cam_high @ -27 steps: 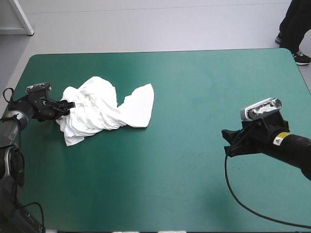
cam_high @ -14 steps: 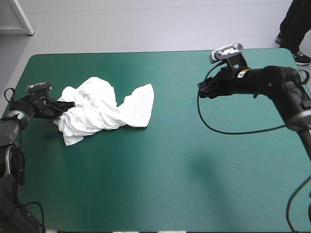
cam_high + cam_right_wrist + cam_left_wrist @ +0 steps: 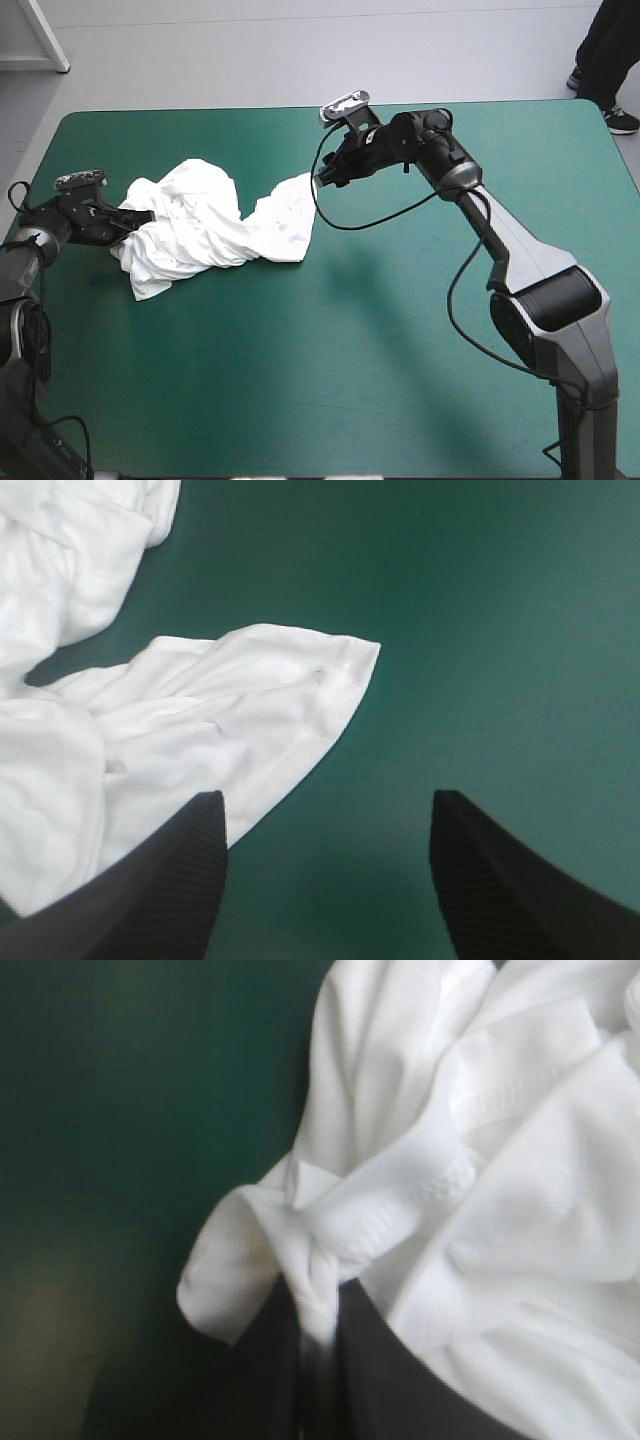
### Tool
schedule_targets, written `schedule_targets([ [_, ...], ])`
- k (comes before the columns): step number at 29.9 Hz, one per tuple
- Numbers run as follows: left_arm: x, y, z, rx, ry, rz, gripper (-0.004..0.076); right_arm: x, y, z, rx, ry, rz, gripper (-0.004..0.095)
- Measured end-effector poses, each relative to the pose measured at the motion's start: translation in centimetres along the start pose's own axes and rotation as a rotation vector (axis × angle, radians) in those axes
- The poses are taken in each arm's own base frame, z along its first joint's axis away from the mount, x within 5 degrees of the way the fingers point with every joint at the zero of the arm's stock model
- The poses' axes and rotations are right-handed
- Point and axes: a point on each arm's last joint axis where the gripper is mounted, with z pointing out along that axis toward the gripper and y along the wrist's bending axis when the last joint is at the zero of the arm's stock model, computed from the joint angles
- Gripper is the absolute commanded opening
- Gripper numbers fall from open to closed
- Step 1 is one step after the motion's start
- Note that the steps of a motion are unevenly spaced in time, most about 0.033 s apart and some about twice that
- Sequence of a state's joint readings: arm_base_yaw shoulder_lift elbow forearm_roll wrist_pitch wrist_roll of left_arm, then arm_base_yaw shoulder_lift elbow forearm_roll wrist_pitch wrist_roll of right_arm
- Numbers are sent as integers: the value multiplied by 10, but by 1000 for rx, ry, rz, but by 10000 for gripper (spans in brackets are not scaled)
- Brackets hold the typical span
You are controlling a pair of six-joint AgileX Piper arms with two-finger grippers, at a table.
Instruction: Fold the cloth
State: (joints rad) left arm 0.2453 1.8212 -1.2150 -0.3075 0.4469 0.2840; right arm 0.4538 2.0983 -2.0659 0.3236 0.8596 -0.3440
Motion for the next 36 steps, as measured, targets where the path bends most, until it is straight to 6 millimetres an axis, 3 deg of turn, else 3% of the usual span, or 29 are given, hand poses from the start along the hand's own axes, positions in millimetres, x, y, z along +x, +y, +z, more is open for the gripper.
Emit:
schedule_targets([
  [7, 2, -1, 0, 8, 25, 3, 19, 12, -2, 60, -22, 46, 3, 563],
  [10, 3, -1, 0, 10, 32, 3, 19, 14, -1, 76, -21, 36, -1, 563],
  [26, 3, -1, 0, 14, 41, 14, 19, 33, 25, 125, -42, 68, -43, 556],
  [28, 3, -1, 0, 14, 43, 15, 19, 34, 24, 125, -28, 72, -40, 497],
  [30, 3, -1, 0, 14, 43, 18, 19, 34, 23, 126, -15, 73, -34, 376],
  [34, 3, -1, 0, 14, 43, 18, 19, 34, 21, 127, 8, 72, -38, 20],
  [36, 3, -1, 0, 14, 43, 18, 19, 34, 20, 127, 14, 68, -39, -13],
])
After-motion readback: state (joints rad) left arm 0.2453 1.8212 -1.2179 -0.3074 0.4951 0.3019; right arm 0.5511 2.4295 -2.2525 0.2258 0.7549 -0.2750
